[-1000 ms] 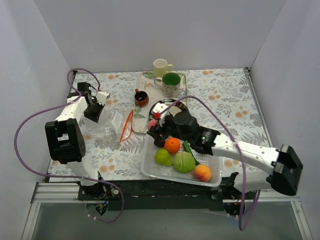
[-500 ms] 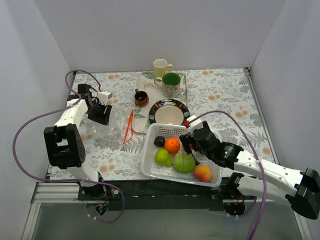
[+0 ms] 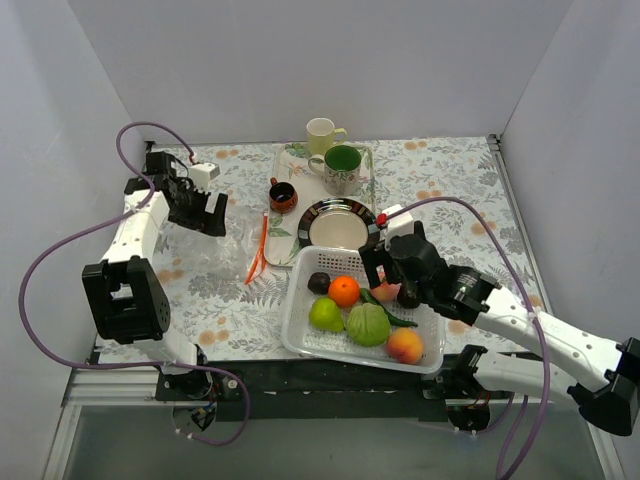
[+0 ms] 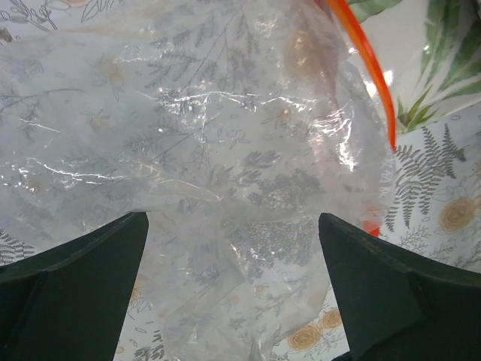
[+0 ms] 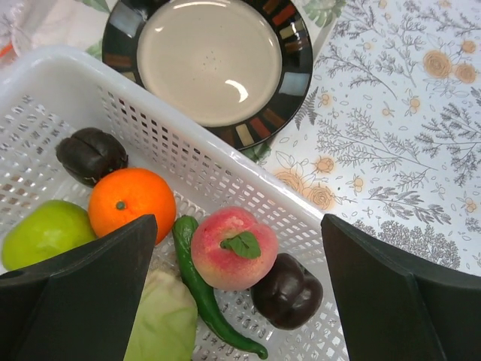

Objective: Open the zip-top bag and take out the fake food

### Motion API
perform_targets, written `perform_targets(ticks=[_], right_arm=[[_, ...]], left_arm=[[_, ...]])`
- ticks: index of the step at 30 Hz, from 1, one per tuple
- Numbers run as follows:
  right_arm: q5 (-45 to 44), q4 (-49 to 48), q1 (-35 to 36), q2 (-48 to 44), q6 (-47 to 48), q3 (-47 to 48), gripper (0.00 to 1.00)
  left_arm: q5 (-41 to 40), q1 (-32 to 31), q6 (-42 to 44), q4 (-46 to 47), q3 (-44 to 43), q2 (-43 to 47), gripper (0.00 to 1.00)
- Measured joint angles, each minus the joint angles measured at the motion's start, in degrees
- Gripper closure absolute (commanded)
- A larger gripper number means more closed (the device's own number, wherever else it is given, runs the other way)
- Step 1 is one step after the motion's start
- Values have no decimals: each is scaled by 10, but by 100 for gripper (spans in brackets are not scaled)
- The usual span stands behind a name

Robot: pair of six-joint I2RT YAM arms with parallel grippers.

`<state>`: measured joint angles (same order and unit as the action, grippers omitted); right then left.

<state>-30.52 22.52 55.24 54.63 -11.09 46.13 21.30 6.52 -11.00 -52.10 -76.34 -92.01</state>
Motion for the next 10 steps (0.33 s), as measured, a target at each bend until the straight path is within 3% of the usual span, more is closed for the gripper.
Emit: perform_targets(ticks=[10], right_arm=[[3,60,0,-96,-23,71,2]], left_arm=[[75,0,-40,0,-21,28,2]])
